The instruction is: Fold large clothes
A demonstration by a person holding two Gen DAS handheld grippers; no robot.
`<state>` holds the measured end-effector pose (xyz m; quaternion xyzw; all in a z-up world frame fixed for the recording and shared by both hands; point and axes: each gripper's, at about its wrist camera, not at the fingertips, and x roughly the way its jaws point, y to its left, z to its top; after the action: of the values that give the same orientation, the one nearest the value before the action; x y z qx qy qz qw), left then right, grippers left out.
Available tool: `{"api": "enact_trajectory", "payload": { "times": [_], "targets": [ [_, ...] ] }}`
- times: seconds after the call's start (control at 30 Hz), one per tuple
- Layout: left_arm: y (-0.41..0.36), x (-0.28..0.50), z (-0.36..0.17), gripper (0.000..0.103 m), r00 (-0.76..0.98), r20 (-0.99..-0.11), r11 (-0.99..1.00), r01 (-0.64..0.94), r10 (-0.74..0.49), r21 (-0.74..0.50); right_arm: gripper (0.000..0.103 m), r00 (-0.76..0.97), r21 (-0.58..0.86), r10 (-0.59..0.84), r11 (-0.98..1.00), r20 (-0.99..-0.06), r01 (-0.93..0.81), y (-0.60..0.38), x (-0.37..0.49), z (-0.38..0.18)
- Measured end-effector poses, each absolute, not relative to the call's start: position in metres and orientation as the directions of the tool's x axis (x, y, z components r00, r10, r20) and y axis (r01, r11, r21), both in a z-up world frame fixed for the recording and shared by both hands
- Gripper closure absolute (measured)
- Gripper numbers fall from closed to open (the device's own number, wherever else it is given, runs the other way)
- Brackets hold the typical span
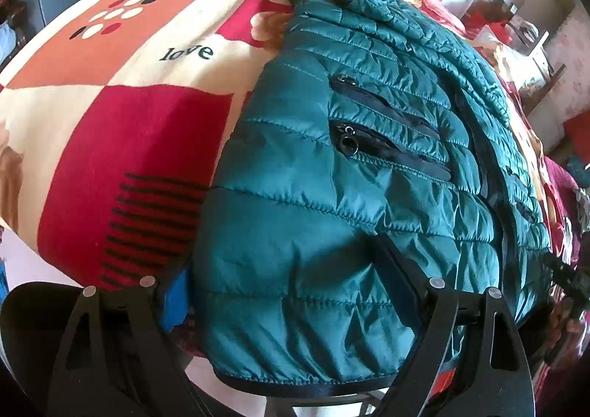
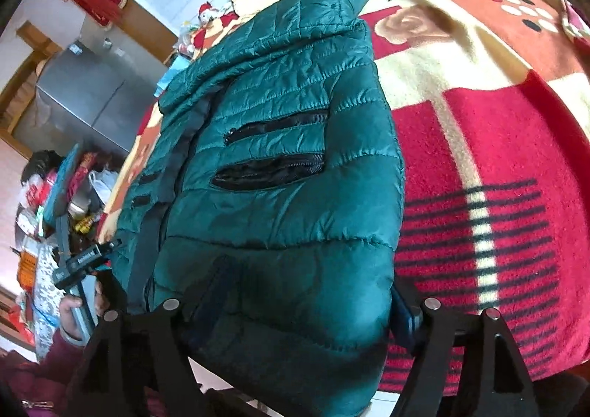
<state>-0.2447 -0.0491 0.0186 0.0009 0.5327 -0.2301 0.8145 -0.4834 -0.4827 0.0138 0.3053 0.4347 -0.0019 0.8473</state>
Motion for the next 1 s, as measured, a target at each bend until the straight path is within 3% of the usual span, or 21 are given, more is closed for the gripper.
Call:
{"api": "enact_trajectory", "payload": {
  "times": [0.3, 0.4, 0.43, 0.47, 0.5, 0.57, 0.63, 0.7, 0.73, 1.0],
  "targets": [
    [-0.053, -0.245, 0.018, 0.012, 0.316, -0.872, 0.888, 0.394, -0.374, -0.238, 0.039, 0.587, 0.471, 0.278, 0.858, -0.761, 0.205, -0.475, -0.481, 0.014],
    [-0.056, -0.246, 0.018, 0.012, 0.313, -0.879, 0.886, 0.411, -0.359, -0.216, 0.05, 0.597, 0.473, 0.266, 0.854, -0.757, 0.219, -0.477, -0.482, 0.013],
    [-0.056, -0.246, 0.018, 0.013, 0.309, -0.879, 0.885, 0.411, -0.363, -0.22, 0.057, 0.603, 0.465, 0.252, 0.856, -0.757, 0.226, -0.478, -0.483, 0.013],
    [-0.055, -0.246, 0.019, 0.018, 0.311, -0.877, 0.885, 0.408, -0.366, -0.225, 0.063, 0.612, 0.461, 0.24, 0.856, -0.753, 0.231, -0.477, -0.485, 0.014],
    [-0.054, -0.247, 0.02, 0.033, 0.316, -0.873, 0.886, 0.403, -0.371, -0.23, 0.065, 0.621, 0.458, 0.23, 0.857, -0.749, 0.236, -0.476, -0.485, 0.015],
    [-0.051, -0.249, 0.025, 0.048, 0.336, -0.868, 0.891, 0.396, -0.365, -0.221, 0.073, 0.635, 0.441, 0.207, 0.866, -0.744, 0.234, -0.473, -0.487, 0.019],
    [-0.048, -0.251, 0.032, 0.068, 0.368, -0.862, 0.895, 0.404, -0.348, -0.189, 0.076, 0.653, 0.407, 0.18, 0.888, -0.736, 0.215, -0.467, -0.488, 0.028],
    [-0.044, -0.251, 0.039, 0.081, 0.375, -0.854, 0.892, 0.407, -0.36, -0.197, 0.079, 0.672, 0.4, 0.169, 0.894, -0.721, 0.204, -0.464, -0.487, 0.037],
    [-0.041, -0.25, 0.045, 0.086, 0.369, -0.842, 0.881, 0.413, -0.394, -0.232, 0.081, 0.681, 0.402, 0.17, 0.894, -0.713, 0.197, -0.464, -0.486, 0.042],
    [-0.05, -0.244, 0.078, 0.088, 0.442, -0.789, 0.87, 0.439, -0.427, -0.224, 0.084, 0.756, 0.411, 0.176, 0.902, -0.631, 0.133, -0.459, -0.466, 0.09]
  ]
}}
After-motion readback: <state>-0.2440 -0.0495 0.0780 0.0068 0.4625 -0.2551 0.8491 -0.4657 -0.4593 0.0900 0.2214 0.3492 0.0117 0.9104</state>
